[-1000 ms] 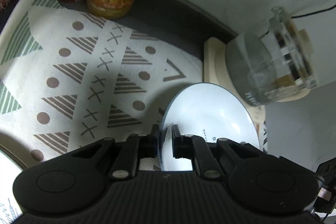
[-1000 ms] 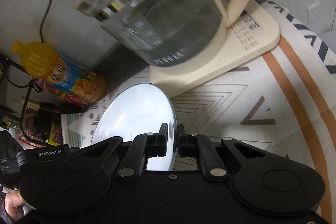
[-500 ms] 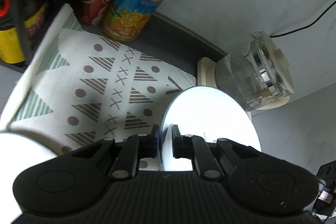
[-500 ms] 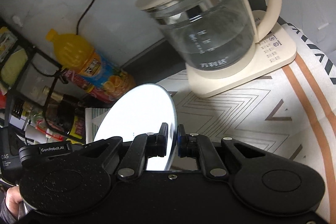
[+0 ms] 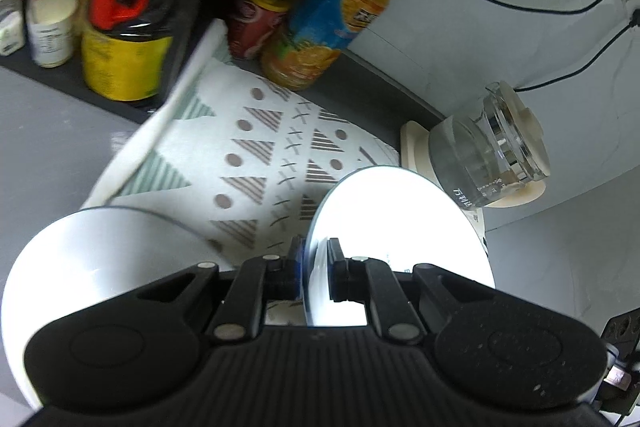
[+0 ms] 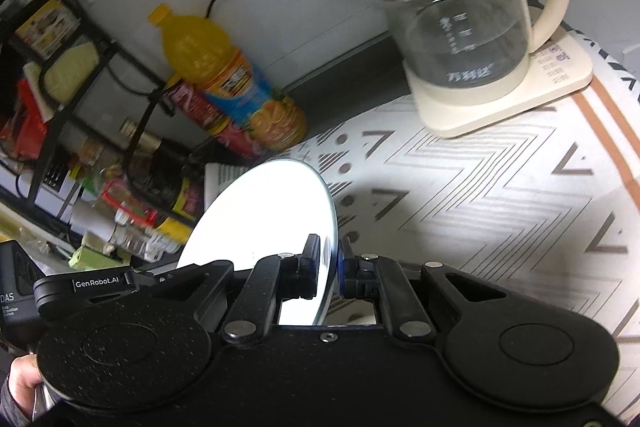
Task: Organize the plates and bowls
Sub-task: 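Lift the 'BAKERY' plate and carry it toward the 'Sweet' plate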
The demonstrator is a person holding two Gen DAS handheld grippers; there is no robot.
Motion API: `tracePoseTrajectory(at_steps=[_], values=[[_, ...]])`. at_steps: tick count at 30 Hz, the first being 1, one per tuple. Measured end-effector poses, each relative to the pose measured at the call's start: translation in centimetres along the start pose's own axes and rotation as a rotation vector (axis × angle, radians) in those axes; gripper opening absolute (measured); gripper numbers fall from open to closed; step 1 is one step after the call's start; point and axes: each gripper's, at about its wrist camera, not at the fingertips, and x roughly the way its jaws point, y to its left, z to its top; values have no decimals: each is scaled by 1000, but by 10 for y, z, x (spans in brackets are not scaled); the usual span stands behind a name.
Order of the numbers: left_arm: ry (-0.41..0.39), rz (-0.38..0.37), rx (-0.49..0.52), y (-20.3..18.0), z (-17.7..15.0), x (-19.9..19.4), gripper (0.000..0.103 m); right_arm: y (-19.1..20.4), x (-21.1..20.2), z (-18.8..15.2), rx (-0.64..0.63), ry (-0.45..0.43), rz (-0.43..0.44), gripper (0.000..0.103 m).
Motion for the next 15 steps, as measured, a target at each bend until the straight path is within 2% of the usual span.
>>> tracePoseTrajectory(at_steps=[15], values=[[-43,33,-69,65,-34,-57,9,52,3,-55,-64,49,33,9]])
